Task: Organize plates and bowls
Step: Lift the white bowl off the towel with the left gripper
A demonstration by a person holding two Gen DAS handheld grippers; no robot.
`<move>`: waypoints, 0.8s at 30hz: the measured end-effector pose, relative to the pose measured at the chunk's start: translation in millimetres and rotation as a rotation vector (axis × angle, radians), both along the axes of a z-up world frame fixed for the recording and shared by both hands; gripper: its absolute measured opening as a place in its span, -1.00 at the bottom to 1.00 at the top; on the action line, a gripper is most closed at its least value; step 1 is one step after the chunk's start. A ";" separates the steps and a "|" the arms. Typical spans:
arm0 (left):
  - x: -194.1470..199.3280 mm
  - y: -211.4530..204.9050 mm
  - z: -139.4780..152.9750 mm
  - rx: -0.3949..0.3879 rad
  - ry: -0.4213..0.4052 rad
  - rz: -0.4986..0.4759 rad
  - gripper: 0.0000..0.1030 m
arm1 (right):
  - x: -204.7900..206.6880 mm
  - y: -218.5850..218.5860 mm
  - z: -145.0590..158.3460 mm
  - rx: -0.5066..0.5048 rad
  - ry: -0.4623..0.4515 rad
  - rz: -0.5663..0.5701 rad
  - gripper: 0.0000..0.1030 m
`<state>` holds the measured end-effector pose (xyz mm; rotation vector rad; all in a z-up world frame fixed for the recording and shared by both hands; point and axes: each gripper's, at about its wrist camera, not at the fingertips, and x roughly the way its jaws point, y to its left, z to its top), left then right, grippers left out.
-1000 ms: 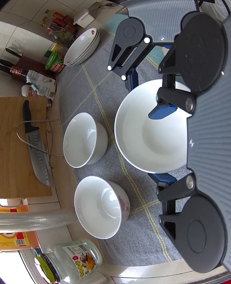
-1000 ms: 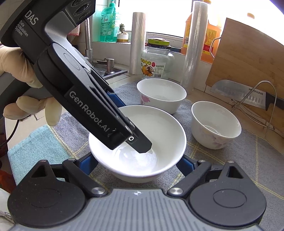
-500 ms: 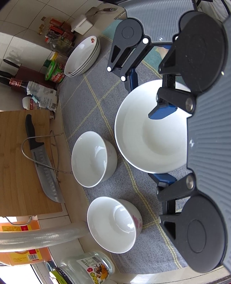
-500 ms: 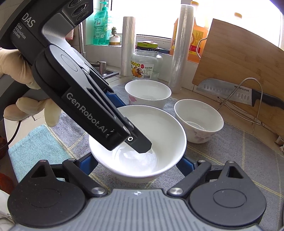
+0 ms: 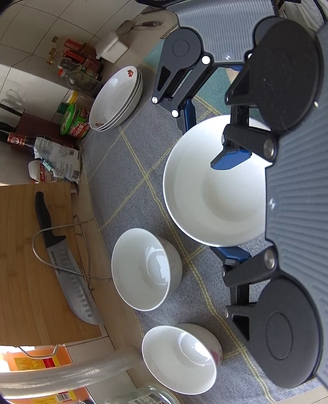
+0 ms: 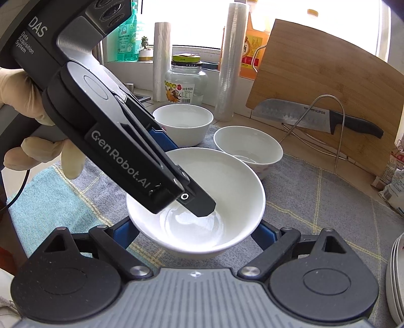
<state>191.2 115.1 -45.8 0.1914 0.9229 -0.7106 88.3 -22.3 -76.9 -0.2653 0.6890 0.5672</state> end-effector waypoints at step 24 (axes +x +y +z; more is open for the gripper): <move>15.8 -70.9 -1.5 -0.018 0.009 -0.117 0.17 | 5.3 -62.7 -2.9 -0.016 0.013 -0.122 0.86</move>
